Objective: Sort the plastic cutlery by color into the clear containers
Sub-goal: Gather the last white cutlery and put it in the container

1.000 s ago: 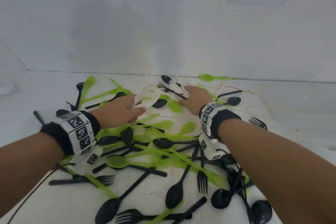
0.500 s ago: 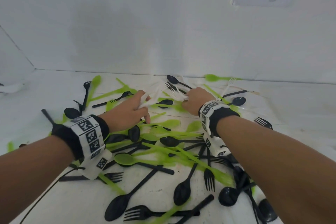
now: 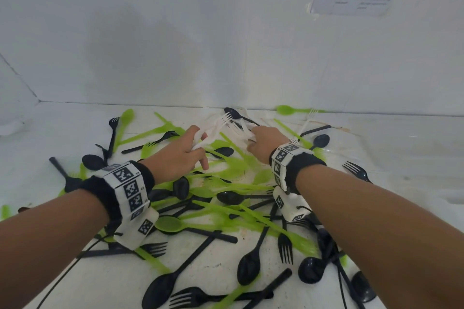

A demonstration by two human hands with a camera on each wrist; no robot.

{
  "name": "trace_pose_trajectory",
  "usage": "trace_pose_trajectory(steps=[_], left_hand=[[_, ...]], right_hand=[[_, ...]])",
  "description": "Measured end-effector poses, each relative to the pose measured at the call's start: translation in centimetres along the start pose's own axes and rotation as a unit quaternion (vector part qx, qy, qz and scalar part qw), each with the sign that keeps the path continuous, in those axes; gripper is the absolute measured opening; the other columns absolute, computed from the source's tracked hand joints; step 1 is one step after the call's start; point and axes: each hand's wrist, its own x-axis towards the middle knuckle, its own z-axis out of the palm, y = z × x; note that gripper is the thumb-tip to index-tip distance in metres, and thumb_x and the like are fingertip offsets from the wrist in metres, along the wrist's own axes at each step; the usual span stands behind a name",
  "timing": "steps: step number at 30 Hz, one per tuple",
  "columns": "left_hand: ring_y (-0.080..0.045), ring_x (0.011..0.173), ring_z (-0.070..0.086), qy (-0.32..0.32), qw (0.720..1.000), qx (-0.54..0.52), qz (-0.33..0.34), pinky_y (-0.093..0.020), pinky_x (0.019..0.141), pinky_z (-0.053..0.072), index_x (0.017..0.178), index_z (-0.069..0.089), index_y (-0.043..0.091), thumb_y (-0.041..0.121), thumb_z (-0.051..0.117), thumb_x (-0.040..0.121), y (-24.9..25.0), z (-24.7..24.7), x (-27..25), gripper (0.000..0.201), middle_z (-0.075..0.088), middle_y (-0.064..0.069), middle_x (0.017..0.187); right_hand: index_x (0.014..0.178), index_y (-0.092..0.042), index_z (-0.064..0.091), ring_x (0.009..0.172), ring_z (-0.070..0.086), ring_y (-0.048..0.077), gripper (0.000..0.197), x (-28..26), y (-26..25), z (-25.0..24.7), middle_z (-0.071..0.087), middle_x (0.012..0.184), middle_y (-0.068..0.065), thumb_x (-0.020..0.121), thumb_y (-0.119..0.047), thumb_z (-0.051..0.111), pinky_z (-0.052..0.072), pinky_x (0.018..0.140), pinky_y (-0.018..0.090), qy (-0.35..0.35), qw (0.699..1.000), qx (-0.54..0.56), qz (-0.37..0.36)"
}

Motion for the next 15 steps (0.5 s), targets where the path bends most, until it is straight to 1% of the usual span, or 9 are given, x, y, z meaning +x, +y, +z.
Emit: trace_pose_trajectory(steps=[2, 4, 5, 7, 9, 10, 11, 13, 15], left_hand=[[-0.021, 0.06, 0.044, 0.009, 1.0, 0.002, 0.007, -0.033, 0.055, 0.042, 0.12, 0.042, 0.027, 0.011, 0.048, 0.099, -0.3, 0.0, 0.1, 0.027, 0.074, -0.001, 0.086], [-0.018, 0.06, 0.047, 0.043, 0.999, 0.009, 0.022, -0.031, 0.055, 0.043, 0.12, 0.043, 0.028, 0.015, 0.047, 0.103, -0.2, 0.1, 0.2, 0.022, 0.069, -0.001, 0.08], [-0.018, 0.061, 0.048, 0.067, 0.997, 0.011, 0.031, -0.03, 0.054, 0.043, 0.122, 0.043, 0.028, 0.018, 0.046, 0.104, -0.1, 0.1, 0.3, 0.02, 0.065, -0.002, 0.078], [-0.02, 0.063, 0.048, 0.102, 0.994, 0.004, 0.048, -0.032, 0.054, 0.043, 0.121, 0.048, 0.028, 0.024, 0.046, 0.106, 0.3, 0.2, 0.4, 0.016, 0.056, -0.006, 0.079], [-0.021, 0.067, 0.049, 0.112, 0.992, -0.002, 0.06, -0.036, 0.06, 0.043, 0.116, 0.053, 0.028, 0.03, 0.047, 0.106, 1.0, 0.4, 0.8, 0.012, 0.055, -0.01, 0.081], [-0.02, 0.068, 0.05, 0.116, 0.991, 0.002, 0.064, -0.036, 0.062, 0.043, 0.111, 0.054, 0.026, 0.033, 0.047, 0.105, 1.4, 0.6, 1.0, 0.011, 0.056, -0.01, 0.082], [-0.017, 0.067, 0.05, 0.122, 0.99, 0.01, 0.069, -0.035, 0.063, 0.043, 0.106, 0.054, 0.024, 0.036, 0.048, 0.105, 1.8, 0.8, 1.2, 0.013, 0.057, -0.006, 0.081], [-0.013, 0.064, 0.052, 0.14, 0.987, 0.027, 0.079, -0.028, 0.062, 0.043, 0.1, 0.055, 0.02, 0.038, 0.048, 0.105, 2.7, 1.5, 1.9, 0.02, 0.064, 0.005, 0.081], [-0.008, 0.065, 0.054, 0.159, 0.983, 0.036, 0.085, -0.02, 0.059, 0.042, 0.1, 0.06, 0.019, 0.037, 0.048, 0.106, 3.8, 2.3, 2.6, 0.022, 0.068, 0.01, 0.087]], right_hand=[[0.121, -0.019, 0.058, 0.102, 0.061, 0.03, 0.025, -0.4, 0.1, -0.6, 0.064, 0.114, 0.006, 0.1, -0.03, 0.052, 0.047, 0.079, 0.034, 0.028, 0.999, 0.027, -0.009], [0.104, -0.019, 0.054, 0.095, 0.058, 0.031, 0.01, -1.0, 0.5, -1.4, 0.062, 0.102, 0.005, 0.102, -0.028, 0.049, 0.039, 0.073, 0.032, 0.062, 0.996, 0.061, -0.01], [0.1, -0.019, 0.051, 0.096, 0.059, 0.032, 0.01, -1.2, 0.7, -1.9, 0.061, 0.1, 0.004, 0.103, -0.027, 0.047, 0.038, 0.073, 0.032, 0.073, 0.995, 0.071, -0.006], [0.102, -0.017, 0.054, 0.105, 0.059, 0.033, 0.013, -2.0, 1.3, -2.9, 0.063, 0.109, 0.006, 0.103, -0.026, 0.045, 0.038, 0.078, 0.031, 0.088, 0.992, 0.093, 0.012], [0.117, -0.018, 0.058, 0.113, 0.058, 0.033, 0.021, -3.0, 2.1, -4.0, 0.063, 0.123, 0.01, 0.102, -0.026, 0.045, 0.04, 0.083, 0.032, 0.114, 0.983, 0.136, 0.05], [0.128, -0.017, 0.056, 0.112, 0.057, 0.032, 0.03, -3.5, 2.7, -4.4, 0.062, 0.127, 0.01, 0.101, -0.026, 0.047, 0.041, 0.084, 0.032, 0.13, 0.975, 0.164, 0.076], [0.135, -0.015, 0.051, 0.107, 0.057, 0.03, 0.037, -4.0, 3.4, -4.7, 0.062, 0.124, 0.01, 0.1, -0.026, 0.049, 0.041, 0.083, 0.032, 0.15, 0.966, 0.187, 0.101], [0.13, -0.012, 0.049, 0.097, 0.058, 0.029, 0.036, -5.2, 4.9, -5.3, 0.062, 0.109, 0.007, 0.098, -0.027, 0.056, 0.04, 0.078, 0.032, 0.196, 0.947, 0.218, 0.131], [0.112, -0.013, 0.06, 0.093, 0.06, 0.026, 0.026, -6.4, 6.3, -6.0, 0.065, 0.099, 0.003, 0.094, -0.031, 0.065, 0.039, 0.075, 0.031, 0.214, 0.946, 0.216, 0.115]])
